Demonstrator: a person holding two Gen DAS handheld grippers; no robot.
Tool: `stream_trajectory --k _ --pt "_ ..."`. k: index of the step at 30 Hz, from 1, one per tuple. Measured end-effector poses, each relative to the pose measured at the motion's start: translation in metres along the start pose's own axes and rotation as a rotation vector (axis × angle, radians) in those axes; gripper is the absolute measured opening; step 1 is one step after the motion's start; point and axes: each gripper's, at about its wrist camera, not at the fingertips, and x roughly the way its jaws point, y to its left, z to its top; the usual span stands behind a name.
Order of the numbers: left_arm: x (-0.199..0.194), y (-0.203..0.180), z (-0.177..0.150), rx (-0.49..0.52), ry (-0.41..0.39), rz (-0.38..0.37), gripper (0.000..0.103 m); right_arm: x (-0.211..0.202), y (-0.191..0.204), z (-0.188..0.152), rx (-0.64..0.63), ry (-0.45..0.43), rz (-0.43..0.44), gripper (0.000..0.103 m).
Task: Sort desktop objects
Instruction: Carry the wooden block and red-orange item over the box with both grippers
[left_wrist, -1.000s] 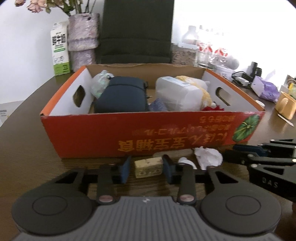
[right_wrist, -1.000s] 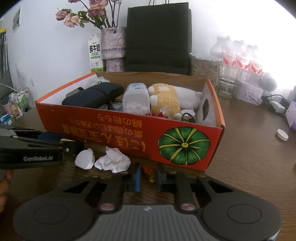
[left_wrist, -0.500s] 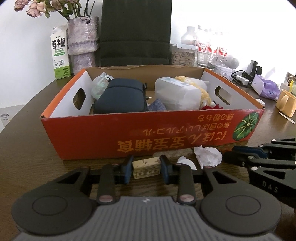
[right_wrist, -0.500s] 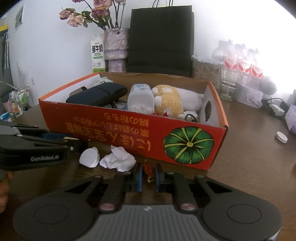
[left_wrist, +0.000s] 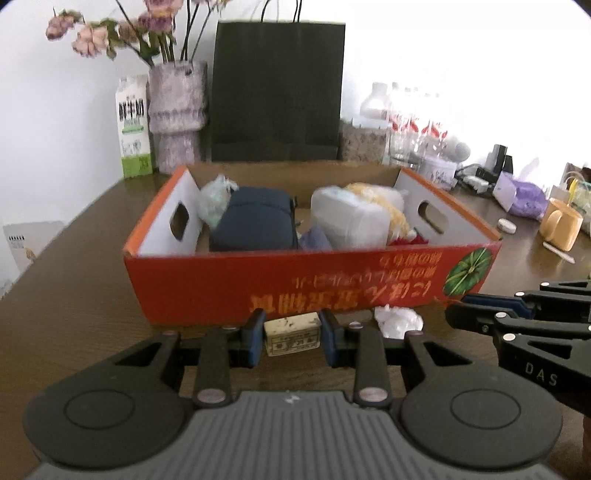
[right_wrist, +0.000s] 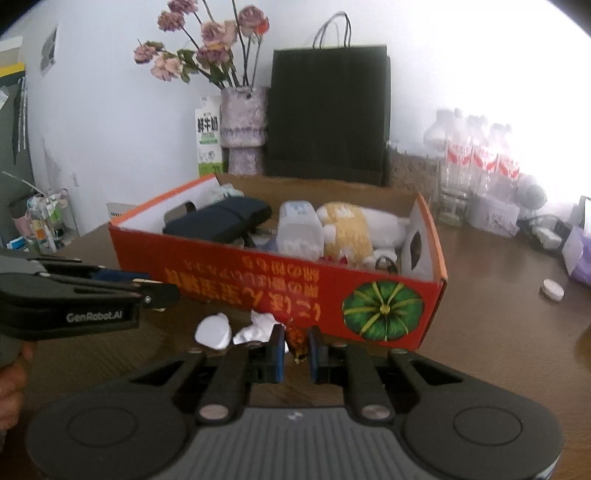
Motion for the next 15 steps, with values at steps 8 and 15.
stream_trajectory --k 8,15 --pt "-0.029 0.002 0.027 -0.009 -0.092 -0.015 0.032 -0.025 -0.002 0.025 -0.001 -0.091 0.006 0.012" --pt "-0.033 0.003 0.057 -0.019 -0.152 -0.012 0.032 -0.027 -0.01 0.056 0.028 -0.149 0.001 0.012"
